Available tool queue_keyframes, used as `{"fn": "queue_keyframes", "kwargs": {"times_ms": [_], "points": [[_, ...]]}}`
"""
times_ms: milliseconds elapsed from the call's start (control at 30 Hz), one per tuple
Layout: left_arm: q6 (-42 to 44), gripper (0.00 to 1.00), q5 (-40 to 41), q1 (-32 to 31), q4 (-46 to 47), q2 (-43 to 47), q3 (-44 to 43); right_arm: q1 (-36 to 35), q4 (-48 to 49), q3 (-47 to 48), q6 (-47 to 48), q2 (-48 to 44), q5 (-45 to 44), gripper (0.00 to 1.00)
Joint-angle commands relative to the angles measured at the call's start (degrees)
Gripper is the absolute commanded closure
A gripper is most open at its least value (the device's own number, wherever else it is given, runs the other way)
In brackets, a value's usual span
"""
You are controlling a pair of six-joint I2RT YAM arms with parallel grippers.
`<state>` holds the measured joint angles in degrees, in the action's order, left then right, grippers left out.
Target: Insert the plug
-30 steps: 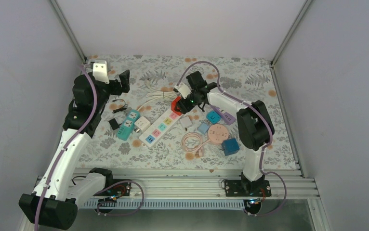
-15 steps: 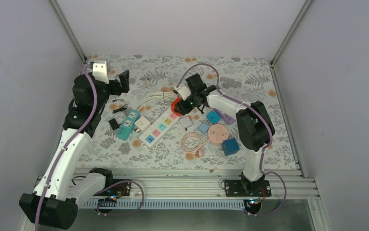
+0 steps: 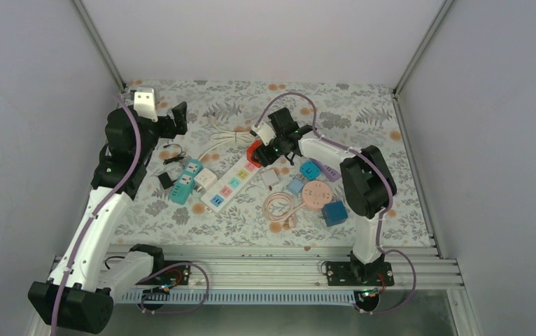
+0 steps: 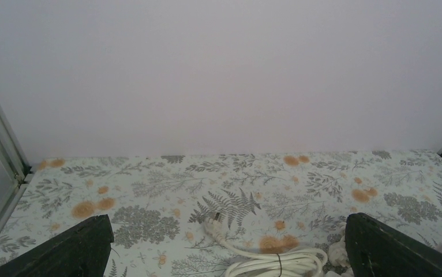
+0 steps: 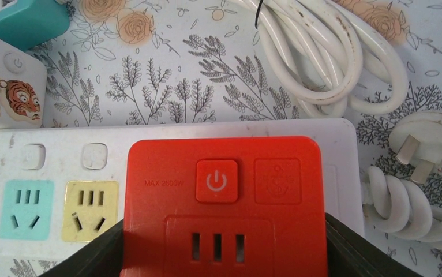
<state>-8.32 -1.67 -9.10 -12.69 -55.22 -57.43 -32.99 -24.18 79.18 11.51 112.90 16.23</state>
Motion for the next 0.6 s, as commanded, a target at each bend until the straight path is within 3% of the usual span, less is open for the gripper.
{"fn": "queue_keyframes", "kwargs": {"times_ms": [0, 333, 567], "points": [[0.5, 0.0, 1.1, 0.4, -0.6, 0.1, 0.1, -0.1, -5.0, -4.1, 1.3, 10.9, -15.7, 0.66], [0.4, 0.0, 0.7, 0.5, -0.6, -0.7, 0.1, 0.7, -7.1, 0.6, 3.6, 5.7, -22.8, 0.63], [0.3, 0.0, 0.7, 0.6, -0.6, -0.4, 0.3, 3.0, -8.9, 6.5, 4.4, 5.9, -18.7, 0.59]]}}
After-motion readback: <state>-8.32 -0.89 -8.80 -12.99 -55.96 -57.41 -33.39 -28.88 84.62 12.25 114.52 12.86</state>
